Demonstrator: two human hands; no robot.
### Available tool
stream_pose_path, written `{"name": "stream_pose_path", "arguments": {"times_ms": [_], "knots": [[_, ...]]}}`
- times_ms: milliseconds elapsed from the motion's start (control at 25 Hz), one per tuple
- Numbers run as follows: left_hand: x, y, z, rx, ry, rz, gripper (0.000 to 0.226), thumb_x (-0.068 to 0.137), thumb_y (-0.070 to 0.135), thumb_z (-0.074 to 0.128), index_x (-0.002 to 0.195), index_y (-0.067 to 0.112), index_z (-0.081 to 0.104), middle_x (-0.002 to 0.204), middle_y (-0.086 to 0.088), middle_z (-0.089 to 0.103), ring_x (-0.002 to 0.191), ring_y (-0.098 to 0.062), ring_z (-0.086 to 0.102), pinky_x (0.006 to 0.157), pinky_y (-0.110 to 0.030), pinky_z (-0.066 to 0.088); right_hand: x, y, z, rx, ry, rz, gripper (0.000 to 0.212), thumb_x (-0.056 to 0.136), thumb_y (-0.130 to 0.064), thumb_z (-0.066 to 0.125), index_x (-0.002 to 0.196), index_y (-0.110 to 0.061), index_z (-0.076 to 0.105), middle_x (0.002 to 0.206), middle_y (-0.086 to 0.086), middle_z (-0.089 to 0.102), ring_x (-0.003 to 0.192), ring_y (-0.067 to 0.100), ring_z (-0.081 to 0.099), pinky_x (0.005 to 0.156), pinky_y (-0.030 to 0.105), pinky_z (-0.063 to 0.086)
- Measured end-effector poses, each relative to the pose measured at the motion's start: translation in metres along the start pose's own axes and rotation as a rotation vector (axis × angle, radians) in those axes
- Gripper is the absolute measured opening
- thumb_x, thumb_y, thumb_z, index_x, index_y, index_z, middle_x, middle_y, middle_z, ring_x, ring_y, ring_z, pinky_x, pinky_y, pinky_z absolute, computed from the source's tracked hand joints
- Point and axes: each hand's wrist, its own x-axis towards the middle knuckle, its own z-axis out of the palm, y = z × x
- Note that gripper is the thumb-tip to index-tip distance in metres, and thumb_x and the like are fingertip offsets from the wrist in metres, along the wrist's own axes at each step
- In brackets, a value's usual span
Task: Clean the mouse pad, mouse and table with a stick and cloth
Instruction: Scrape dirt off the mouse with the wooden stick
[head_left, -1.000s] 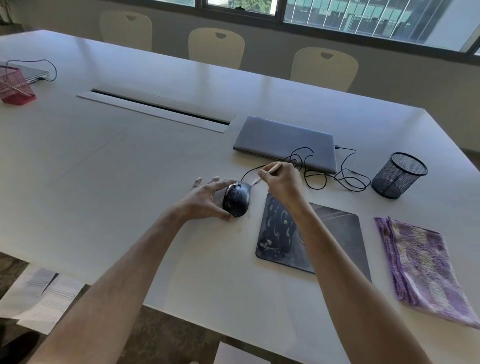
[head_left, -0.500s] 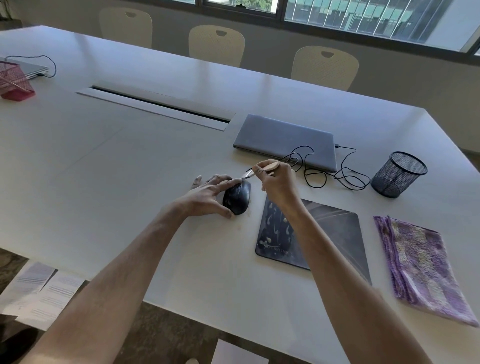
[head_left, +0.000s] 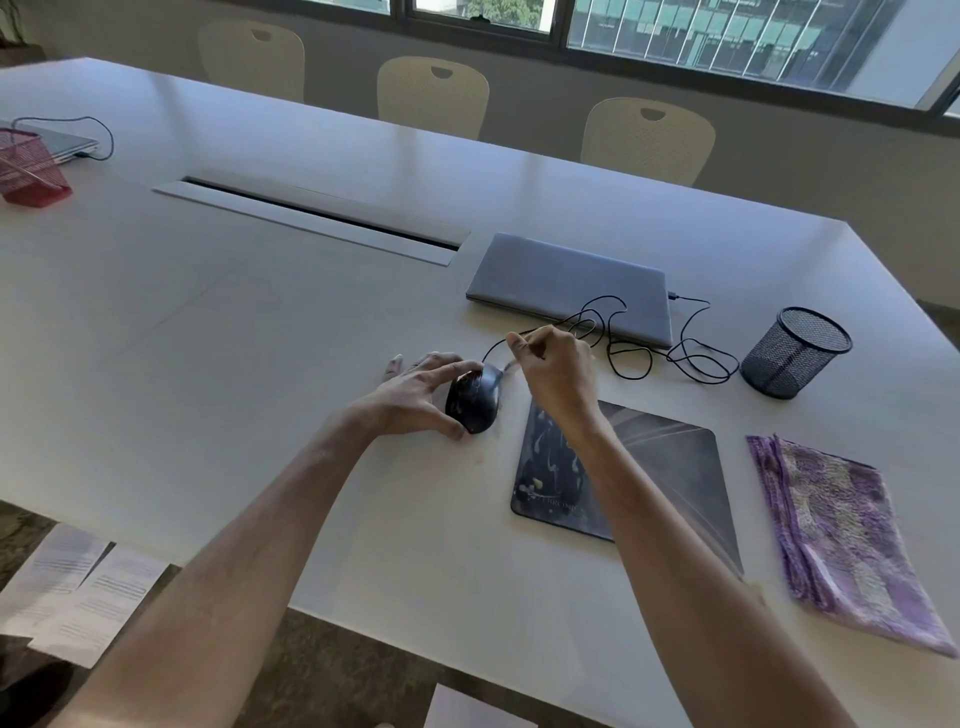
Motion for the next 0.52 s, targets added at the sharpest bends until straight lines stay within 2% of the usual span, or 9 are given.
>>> {"name": "stream_pose_path", "arguments": {"times_ms": [40, 120, 160, 240, 320, 440, 520], "knots": [[-0.0005, -0.0004, 0.0001, 0.003, 0.001, 0.000, 0.096, 0.048, 0.066, 0.066, 0.136, 0.061, 0.028, 0.150, 0.019, 0.022, 0.139, 0.000, 0.011, 0.114, -0.046, -0.017, -0.0002, -0.0013, -0.0004, -0.006, 0.022, -0.008, 0.036, 0.092, -0.043, 0.061, 0.066, -0.019, 0.066, 0.060, -0.010, 0.061, 0.060, 0.011, 0.054, 0.060, 0.031, 0.038], [-0.0008, -0.0001, 0.0002, 0.002, 0.000, 0.005, 0.094, 0.048, 0.066, 0.065, 0.133, 0.065, 0.027, 0.149, 0.019, 0.022, 0.137, 0.001, 0.012, 0.114, -0.046, -0.016, 0.0008, -0.0020, 0.0007, 0.143, -0.032, -0.001, 0.034, 0.092, -0.041, 0.062, 0.066, -0.020, 0.066, 0.057, -0.010, 0.061, 0.052, 0.009, 0.055, 0.056, 0.033, 0.044], [-0.0010, 0.0003, 0.0004, -0.003, 0.000, 0.007, 0.092, 0.047, 0.067, 0.065, 0.131, 0.067, 0.026, 0.148, 0.020, 0.023, 0.137, 0.002, 0.012, 0.114, -0.046, -0.016, 0.0004, -0.0011, 0.0003, 0.184, -0.057, 0.017, 0.035, 0.093, -0.040, 0.062, 0.069, -0.015, 0.069, 0.060, -0.005, 0.065, 0.051, 0.013, 0.058, 0.057, 0.036, 0.049], [-0.0007, 0.0007, 0.0003, -0.007, 0.006, 0.006, 0.093, 0.047, 0.066, 0.066, 0.131, 0.066, 0.028, 0.148, 0.020, 0.023, 0.139, 0.001, 0.012, 0.114, -0.045, -0.018, 0.0000, 0.0027, -0.0016, 0.125, -0.025, 0.027, 0.042, 0.093, -0.041, 0.060, 0.068, -0.009, 0.069, 0.063, 0.004, 0.068, 0.057, 0.023, 0.062, 0.059, 0.038, 0.049], [-0.0002, 0.0007, 0.0007, 0.002, 0.007, -0.001, 0.096, 0.047, 0.066, 0.066, 0.135, 0.060, 0.029, 0.150, 0.018, 0.023, 0.141, -0.002, 0.011, 0.114, -0.045, -0.017, 0.0022, 0.0035, -0.0048, 0.072, 0.045, 0.024, 0.042, 0.093, -0.043, 0.058, 0.066, -0.012, 0.067, 0.062, -0.002, 0.069, 0.062, 0.021, 0.064, 0.061, 0.033, 0.047], [-0.0006, 0.0011, 0.0008, 0.004, -0.004, 0.006, 0.094, 0.052, 0.061, 0.069, 0.137, 0.059, 0.028, 0.152, 0.017, 0.021, 0.141, -0.003, 0.010, 0.112, -0.044, -0.019, 0.0018, -0.0004, -0.0022, 0.227, -0.052, -0.027, 0.033, 0.093, -0.040, 0.060, 0.066, -0.023, 0.067, 0.061, -0.011, 0.065, 0.049, 0.009, 0.061, 0.053, 0.023, 0.046], [-0.0008, 0.0015, 0.0000, 0.001, 0.002, 0.005, 0.093, 0.053, 0.059, 0.069, 0.136, 0.060, 0.028, 0.152, 0.017, 0.022, 0.141, -0.002, 0.011, 0.112, -0.043, -0.019, -0.0018, 0.0025, -0.0005, 0.192, -0.061, -0.015, 0.038, 0.094, -0.039, 0.060, 0.060, -0.024, 0.065, 0.059, -0.007, 0.066, 0.047, 0.011, 0.061, 0.051, 0.024, 0.044]]}}
